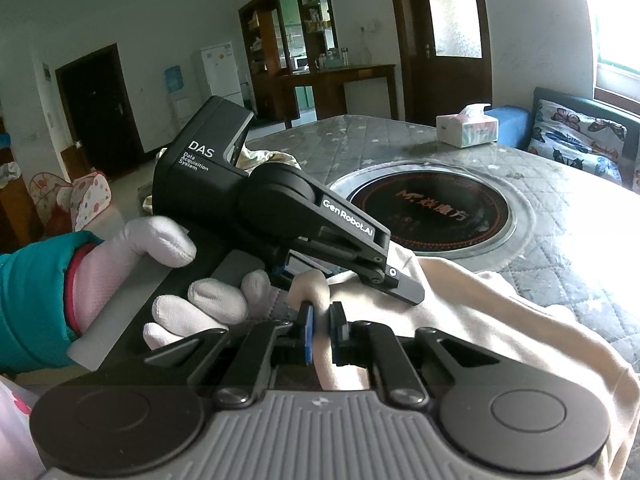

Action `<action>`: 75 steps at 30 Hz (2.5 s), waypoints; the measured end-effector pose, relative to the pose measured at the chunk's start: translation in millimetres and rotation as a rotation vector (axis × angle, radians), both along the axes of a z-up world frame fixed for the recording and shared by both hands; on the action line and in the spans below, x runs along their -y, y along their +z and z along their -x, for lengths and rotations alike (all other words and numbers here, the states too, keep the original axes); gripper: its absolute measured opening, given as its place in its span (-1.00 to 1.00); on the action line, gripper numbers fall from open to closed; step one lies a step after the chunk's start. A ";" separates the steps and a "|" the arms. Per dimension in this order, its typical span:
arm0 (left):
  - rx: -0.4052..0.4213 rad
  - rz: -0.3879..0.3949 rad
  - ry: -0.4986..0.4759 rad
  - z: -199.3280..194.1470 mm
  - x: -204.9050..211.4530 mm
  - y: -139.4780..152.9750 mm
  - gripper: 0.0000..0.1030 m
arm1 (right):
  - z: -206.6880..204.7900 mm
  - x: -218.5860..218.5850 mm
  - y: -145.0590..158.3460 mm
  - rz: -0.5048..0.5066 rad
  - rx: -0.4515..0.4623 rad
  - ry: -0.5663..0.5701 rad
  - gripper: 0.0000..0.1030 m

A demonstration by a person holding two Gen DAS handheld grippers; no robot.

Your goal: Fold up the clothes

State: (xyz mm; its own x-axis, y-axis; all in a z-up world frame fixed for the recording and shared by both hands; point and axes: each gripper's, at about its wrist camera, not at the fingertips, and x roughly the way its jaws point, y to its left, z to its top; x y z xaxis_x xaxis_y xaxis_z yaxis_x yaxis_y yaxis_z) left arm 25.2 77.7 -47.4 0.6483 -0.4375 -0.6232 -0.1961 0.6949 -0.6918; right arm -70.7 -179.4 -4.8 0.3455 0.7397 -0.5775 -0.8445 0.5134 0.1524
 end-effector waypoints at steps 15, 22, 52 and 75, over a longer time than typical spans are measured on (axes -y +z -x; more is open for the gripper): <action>0.037 -0.067 -0.043 2.0 8.6 3.3 -0.49 | 1.4 9.4 -5.1 0.022 0.018 -0.089 -0.27; 0.068 -0.089 -0.048 7.5 3.9 3.8 -0.44 | -5.3 25.2 -16.6 0.046 0.024 -0.230 -0.02; 0.200 -0.065 -0.176 17.7 -29.2 -6.9 -0.42 | -75.1 49.0 -29.5 0.124 -0.007 -0.692 0.01; 0.169 -0.089 -0.232 13.4 -29.3 -2.1 -0.41 | -79.2 60.9 -34.1 0.140 0.012 -0.696 0.25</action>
State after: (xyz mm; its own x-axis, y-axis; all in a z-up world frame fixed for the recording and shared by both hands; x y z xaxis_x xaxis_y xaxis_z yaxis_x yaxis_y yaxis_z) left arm 11.8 107.1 -49.5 0.6352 -0.5342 -0.5578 0.0875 0.7674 -0.6352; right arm 8.4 -240.2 -38.8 0.7177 0.2639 -0.6444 -0.3143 0.9486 0.0384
